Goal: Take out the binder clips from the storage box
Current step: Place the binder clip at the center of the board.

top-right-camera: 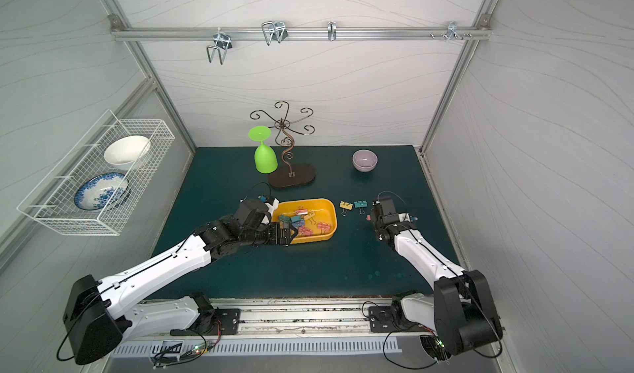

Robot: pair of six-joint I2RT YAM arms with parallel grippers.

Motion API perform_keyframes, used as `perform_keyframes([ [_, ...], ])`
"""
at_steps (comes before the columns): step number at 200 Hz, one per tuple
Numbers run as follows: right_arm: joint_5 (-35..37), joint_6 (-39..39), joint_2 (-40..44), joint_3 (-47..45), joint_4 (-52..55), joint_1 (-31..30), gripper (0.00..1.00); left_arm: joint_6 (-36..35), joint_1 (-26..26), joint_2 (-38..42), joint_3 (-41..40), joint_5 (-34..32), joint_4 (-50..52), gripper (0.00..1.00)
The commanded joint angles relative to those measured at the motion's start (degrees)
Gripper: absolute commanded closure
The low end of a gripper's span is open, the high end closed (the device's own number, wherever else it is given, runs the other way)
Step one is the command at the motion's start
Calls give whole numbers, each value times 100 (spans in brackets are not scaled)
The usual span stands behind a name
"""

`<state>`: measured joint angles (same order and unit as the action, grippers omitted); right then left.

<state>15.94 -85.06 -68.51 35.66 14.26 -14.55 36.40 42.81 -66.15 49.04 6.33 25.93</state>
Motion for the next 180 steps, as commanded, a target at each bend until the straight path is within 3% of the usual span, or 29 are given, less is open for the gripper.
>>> perform_keyframes([
  [1, -436, 498, -194, 169, 27, 351, 100, -24, 17, -16, 99, -36, -201, 1],
  [91, -227, 596, -2626, 1456, -453, 619, 100, -98, 17, -119, 265, -197, 48, 1],
  [141, -299, 550, -2715, 1405, -316, 540, 100, -64, 17, -163, 264, -177, 61, 1],
  [152, -434, 701, -2622, 1355, -344, 536, 94, -68, 17, -162, 264, -135, 53, 1],
  [163, -617, 936, -2498, 1273, -434, 534, 81, -89, 17, -162, 264, -83, 37, 1],
  [180, -1097, 1416, -2342, 1206, -458, 600, 69, -107, 17, -170, 281, -70, 69, 1],
])
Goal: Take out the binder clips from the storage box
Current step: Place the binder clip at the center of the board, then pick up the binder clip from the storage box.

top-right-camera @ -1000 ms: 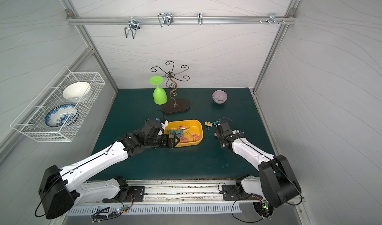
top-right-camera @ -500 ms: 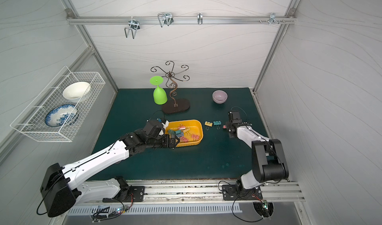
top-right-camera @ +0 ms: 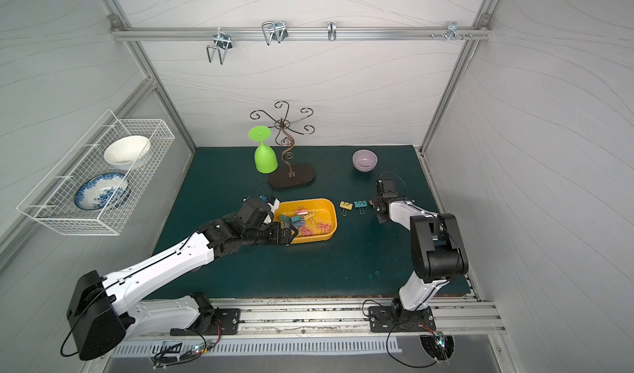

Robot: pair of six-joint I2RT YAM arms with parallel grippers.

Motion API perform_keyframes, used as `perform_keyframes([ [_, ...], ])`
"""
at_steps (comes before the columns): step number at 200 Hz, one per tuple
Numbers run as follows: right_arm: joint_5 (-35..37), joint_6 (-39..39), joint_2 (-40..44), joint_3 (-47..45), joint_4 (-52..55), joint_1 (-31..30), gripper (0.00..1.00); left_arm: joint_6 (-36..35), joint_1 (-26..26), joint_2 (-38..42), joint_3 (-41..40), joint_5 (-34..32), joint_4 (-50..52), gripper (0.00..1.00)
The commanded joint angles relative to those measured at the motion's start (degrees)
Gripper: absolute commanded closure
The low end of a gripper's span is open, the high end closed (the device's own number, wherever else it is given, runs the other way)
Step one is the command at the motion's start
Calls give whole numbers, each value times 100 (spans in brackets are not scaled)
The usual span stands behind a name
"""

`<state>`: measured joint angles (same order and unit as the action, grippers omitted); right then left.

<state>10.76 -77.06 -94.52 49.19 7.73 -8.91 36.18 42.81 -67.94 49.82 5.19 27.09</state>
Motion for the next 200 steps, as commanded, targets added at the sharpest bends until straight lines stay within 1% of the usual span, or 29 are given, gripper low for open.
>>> perform_keyframes([
  [1, -625, 666, 289, -142, 227, 38, 67, -85, 17, 9, 207, 48, -42, 1],
  [8, -737, 817, 345, -131, 341, 73, 63, -84, 17, 13, 213, 47, -37, 1],
  [15, -909, 1031, 444, -129, 454, 126, 55, -73, 17, 30, 199, 49, -44, 1],
  [20, -958, 1122, 530, -134, 573, 158, 52, -60, 17, 42, 191, 55, -59, 1],
  [35, -925, 1259, 846, -197, 917, 243, 50, -41, 17, 67, 168, 98, -88, 1],
  [52, -850, 1513, 1414, -293, 1258, 301, 37, -50, 17, 92, 176, 117, -60, 1],
  [66, -880, 1867, 1882, -302, 1522, 307, 34, -75, 16, 119, 170, 70, -16, 1],
  [76, -1218, 2259, 2177, -317, 1474, 273, 33, -101, 17, 141, 168, -18, 14, 1],
  [94, -2038, 3048, 2505, -220, 1393, 101, 33, -112, 8, 200, 166, -254, 104, 1],
  [107, -2349, 3529, 2534, 6, 1612, -135, 35, -120, 8, 240, 185, -454, 193, 1],
  [111, -2374, 3694, 2513, 124, 1754, -309, 36, -119, 8, 250, 186, -519, 219, 1],
  [131, -2283, 4139, 2339, 515, 2215, -1017, 42, -177, -9, 324, 146, -707, 253, 1],
  [153, -2053, 4378, 1916, 888, 2627, -1737, 49, -150, -96, 342, 93, -689, 259, 1],
  [182, -1358, 4607, 1042, 1473, 3205, -2697, 57, 36, -182, 368, -82, -655, 196, 1],
  [190, -1132, 4633, 797, 1644, 3387, -2915, 58, 63, -210, 374, -125, -600, 178, 1],
  [200, -1023, 4712, 520, 1816, 3541, -3115, 58, 119, -237, 388, -160, -586, 202, 1],
])
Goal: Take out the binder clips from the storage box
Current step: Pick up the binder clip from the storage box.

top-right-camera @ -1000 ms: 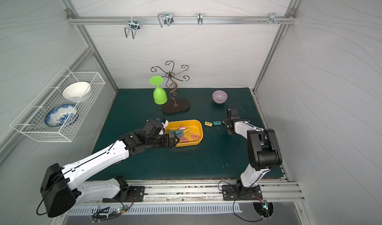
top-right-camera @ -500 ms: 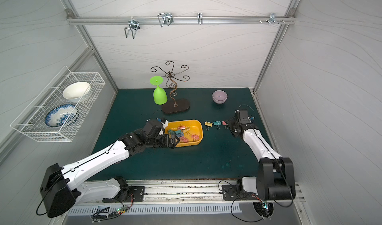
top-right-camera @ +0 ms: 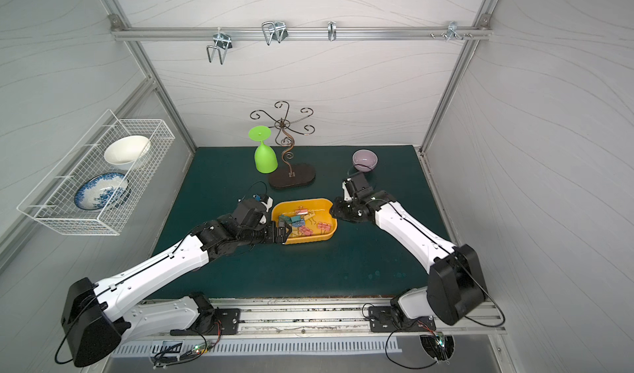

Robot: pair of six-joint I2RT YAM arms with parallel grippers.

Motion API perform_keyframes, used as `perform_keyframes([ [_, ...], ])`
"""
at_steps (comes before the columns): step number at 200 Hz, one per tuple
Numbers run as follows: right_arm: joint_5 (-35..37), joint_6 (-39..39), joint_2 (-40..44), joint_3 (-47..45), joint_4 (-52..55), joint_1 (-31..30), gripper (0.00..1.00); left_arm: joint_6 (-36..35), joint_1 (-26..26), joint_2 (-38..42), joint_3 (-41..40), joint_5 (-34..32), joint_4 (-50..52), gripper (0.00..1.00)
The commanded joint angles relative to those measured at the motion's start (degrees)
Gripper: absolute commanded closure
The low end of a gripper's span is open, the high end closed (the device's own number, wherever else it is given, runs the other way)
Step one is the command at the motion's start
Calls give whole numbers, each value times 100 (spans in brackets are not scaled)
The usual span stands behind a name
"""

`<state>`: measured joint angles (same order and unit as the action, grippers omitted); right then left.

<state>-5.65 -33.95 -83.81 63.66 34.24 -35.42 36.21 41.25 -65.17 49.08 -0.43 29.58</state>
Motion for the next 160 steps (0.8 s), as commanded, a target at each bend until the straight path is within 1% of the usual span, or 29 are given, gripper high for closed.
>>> perform_keyframes([
  [1, 622, 409, -572, 381, 904, -487, 58, 125, -87, 114, -89, -31, -44, 1],
  [24, 913, 714, -950, 593, 1040, -862, 59, 300, -172, 233, -232, -160, 5, 1],
  [40, 973, 1020, -1160, 754, 1130, -985, 59, 382, -261, 373, -385, -160, -50, 1],
  [62, 1391, 1365, -1453, 1025, 1342, -1152, 58, 431, -402, 565, -551, -88, -144, 1],
  [83, 1773, 1650, -1709, 1252, 1491, -1293, 61, 462, -502, 658, -601, -29, -155, 2],
  [116, 2130, 2006, -2189, 1667, 1757, -1355, 65, 458, -538, 681, -610, -7, -163, 1],
  [160, 2296, 2345, -2751, 2156, 2138, -1354, 71, 494, -575, 668, -645, -21, -146, 1],
])
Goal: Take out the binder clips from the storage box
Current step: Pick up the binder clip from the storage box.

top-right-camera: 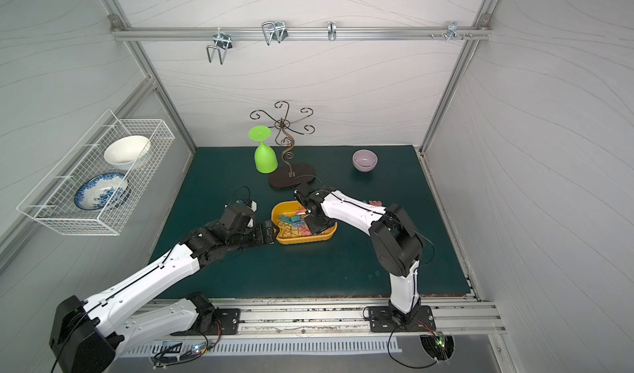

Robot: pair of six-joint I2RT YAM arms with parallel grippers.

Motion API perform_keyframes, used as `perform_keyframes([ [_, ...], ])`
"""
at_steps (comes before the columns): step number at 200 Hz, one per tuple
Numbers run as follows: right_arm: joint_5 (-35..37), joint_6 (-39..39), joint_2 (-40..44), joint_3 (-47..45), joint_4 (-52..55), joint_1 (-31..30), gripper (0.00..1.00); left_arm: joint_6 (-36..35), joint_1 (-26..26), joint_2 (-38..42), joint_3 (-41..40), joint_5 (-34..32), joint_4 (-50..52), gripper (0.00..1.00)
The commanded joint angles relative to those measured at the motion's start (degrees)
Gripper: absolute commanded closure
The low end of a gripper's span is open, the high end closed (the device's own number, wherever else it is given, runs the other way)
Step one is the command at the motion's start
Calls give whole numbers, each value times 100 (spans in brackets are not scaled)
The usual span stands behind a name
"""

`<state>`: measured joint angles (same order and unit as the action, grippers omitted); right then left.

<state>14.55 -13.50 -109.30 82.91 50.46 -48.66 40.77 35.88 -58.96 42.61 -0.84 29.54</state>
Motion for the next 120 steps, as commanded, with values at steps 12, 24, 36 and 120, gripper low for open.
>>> perform_keyframes([
  [12, 310, 351, -253, 279, 531, -35, 72, 27, -46, 48, -7, 14, -141, 1],
  [24, 344, 398, -290, 311, 510, -33, 75, 44, -63, 44, -16, -4, -133, 1],
  [36, 382, 442, -335, 371, 542, -29, 78, 43, -81, 43, -33, 41, -165, 1],
  [120, 1194, 653, -287, 730, 728, -38, 100, -105, -90, -241, 151, 521, -350, 1],
])
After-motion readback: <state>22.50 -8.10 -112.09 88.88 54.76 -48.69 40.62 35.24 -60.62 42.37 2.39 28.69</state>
